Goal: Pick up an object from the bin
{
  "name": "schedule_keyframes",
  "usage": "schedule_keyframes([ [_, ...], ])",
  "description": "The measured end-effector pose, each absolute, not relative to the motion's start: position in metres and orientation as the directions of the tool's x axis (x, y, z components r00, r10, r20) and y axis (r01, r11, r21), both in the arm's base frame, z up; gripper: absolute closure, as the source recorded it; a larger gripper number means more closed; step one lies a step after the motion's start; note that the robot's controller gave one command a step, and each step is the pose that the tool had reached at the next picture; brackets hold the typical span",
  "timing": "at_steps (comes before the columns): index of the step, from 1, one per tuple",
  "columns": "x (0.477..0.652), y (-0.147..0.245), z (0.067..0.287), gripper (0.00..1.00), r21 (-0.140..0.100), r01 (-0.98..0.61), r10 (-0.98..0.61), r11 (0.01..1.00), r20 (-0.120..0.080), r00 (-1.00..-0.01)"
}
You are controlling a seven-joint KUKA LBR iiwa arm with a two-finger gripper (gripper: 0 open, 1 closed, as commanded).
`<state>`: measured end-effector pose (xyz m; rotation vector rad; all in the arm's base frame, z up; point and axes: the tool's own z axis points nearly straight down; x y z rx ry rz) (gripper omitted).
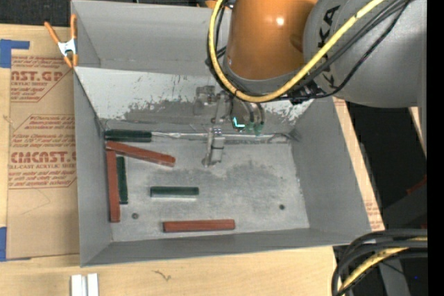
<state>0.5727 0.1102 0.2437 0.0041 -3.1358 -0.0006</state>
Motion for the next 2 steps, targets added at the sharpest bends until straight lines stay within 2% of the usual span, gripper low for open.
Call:
schedule_keyframes([
  [1, 0.507, 0.1225, 0.0774, 0.0, 0.0, -0.116, -0.116, 0.993, 0.009, -0.993],
  [2, 0.5105, 0.1226, 0.0825, 1.0, 0.002, -0.114, -0.114, 0.993, -0.001, -0.993],
])
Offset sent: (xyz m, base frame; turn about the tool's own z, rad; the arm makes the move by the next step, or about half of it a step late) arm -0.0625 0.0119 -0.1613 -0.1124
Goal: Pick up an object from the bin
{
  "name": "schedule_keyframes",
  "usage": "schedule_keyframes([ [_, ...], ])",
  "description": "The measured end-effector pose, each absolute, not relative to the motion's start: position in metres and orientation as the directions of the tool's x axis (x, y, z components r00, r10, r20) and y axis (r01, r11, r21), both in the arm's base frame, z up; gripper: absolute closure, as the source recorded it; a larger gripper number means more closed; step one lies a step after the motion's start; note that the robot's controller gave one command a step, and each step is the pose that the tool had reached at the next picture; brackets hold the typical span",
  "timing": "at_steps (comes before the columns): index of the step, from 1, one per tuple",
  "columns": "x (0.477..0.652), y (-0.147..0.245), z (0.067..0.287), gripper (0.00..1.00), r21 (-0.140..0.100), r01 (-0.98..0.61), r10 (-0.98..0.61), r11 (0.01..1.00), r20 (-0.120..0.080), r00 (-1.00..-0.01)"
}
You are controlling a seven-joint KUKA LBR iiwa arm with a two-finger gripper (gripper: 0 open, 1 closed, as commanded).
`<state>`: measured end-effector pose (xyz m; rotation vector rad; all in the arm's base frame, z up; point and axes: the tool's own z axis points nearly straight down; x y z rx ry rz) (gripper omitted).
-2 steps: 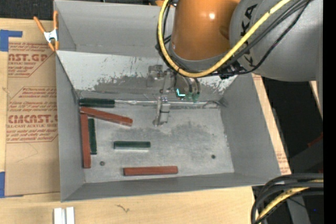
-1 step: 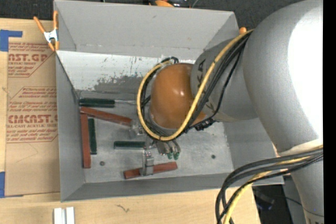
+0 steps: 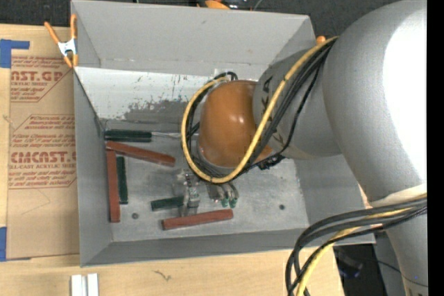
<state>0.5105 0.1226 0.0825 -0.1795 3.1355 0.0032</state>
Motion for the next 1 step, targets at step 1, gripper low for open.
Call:
schedule_keyframes([
  [1, 0.5261, 0.1045, 0.2291, 1.0, 0.0, -0.098, -0.098, 0.995, -0.011, -0.995],
])
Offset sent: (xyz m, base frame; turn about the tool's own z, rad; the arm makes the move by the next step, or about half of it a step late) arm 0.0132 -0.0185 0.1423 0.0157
